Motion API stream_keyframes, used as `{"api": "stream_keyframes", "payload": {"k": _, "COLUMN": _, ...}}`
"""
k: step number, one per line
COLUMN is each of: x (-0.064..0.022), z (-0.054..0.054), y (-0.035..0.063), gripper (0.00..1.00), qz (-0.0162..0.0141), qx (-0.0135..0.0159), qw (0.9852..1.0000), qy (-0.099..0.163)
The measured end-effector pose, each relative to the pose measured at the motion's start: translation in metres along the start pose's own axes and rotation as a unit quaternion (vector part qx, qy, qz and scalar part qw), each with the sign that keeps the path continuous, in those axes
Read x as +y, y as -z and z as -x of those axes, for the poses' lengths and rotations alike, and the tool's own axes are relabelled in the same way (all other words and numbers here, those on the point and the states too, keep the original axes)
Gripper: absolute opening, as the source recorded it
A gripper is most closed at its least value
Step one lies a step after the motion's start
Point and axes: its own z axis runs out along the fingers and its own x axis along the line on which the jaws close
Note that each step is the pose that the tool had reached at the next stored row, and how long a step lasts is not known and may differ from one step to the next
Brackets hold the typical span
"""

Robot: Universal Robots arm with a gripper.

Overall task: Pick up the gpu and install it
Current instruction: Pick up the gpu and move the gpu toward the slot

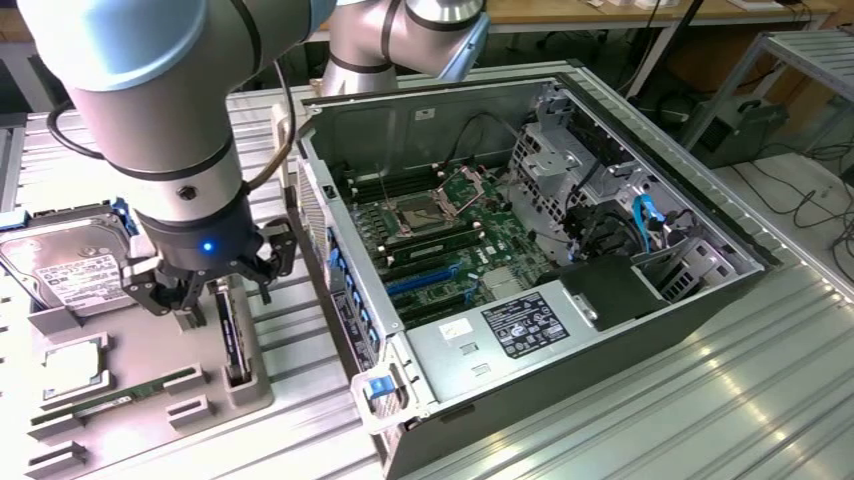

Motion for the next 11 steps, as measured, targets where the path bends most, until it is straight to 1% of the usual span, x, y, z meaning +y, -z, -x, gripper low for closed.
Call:
{"api": "stream_keyframes", "payload": {"k": 5, "x": -0.0005, "z": 0.0004, "y": -0.0013, "gripper": 0.68, "qz": 0.0002, "qx": 0.0001, "qw": 1.0, "qy": 0.0}}
{"api": "stream_keyframes", "payload": {"k": 8, "x": -0.0005, "z": 0.0002, "y": -0.0049, "gripper": 0.68, "qz": 0.0003, "qx": 0.0006, "qw": 1.0, "qy": 0.0}}
{"api": "stream_keyframes", "payload": {"k": 9, "x": -0.0001, "z": -0.0002, "y": -0.0054, "gripper": 0.68, "qz": 0.0005, "qx": 0.0011, "qw": 1.0, "qy": 0.0}}
{"api": "stream_keyframes", "payload": {"k": 11, "x": 0.0004, "z": -0.0013, "y": -0.0058, "gripper": 0.68, "qz": 0.0019, "qx": 0.0028, "qw": 1.0, "qy": 0.0}}
